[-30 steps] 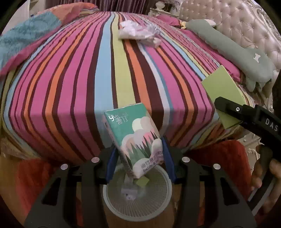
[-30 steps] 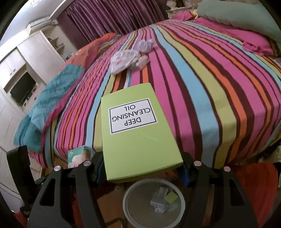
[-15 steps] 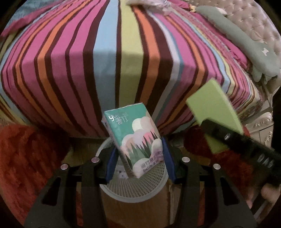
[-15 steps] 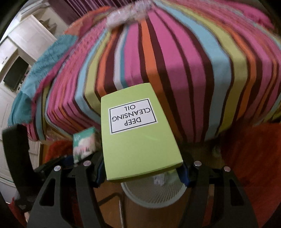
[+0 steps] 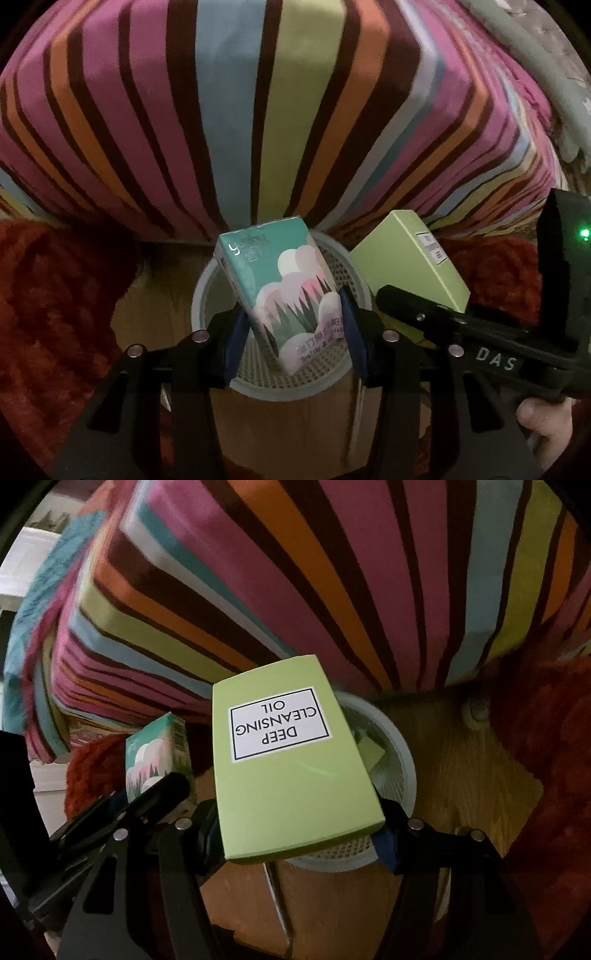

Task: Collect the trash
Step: 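Carry the green box and tissue pack over the wastebasket with both tools, then open both tools to drop the box and tissue pack into the wastebasket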

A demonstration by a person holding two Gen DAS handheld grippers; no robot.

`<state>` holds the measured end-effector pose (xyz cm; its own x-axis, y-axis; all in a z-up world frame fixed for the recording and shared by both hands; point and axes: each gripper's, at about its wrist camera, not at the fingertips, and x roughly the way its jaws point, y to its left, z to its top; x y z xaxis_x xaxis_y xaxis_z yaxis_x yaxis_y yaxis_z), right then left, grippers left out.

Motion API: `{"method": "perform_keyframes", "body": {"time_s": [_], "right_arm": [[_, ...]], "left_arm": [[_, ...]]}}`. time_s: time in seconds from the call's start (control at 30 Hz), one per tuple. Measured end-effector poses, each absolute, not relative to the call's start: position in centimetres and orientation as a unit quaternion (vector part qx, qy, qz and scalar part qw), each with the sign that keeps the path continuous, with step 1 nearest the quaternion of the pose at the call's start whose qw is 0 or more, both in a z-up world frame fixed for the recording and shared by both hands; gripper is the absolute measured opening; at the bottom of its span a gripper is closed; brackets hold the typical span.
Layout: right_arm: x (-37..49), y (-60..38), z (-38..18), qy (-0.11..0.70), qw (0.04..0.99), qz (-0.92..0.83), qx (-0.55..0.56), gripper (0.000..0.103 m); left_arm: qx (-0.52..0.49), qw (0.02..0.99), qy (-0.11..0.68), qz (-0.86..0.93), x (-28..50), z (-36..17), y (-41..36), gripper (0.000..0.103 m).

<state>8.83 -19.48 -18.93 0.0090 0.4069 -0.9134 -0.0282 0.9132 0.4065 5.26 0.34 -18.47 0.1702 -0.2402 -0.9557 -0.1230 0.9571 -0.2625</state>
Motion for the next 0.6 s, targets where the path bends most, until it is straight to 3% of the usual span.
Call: {"method": "perform_keyframes", "body": {"time_s": [0.6], "right_arm": [[10.0, -18.8, -25.5, 0.768, 0.613, 0.096, 0.158, 0.062]], "left_arm": [[-0.168, 0.669, 0.723, -0.029, 6.1, -24.2, 0.0, 0.047]]}}
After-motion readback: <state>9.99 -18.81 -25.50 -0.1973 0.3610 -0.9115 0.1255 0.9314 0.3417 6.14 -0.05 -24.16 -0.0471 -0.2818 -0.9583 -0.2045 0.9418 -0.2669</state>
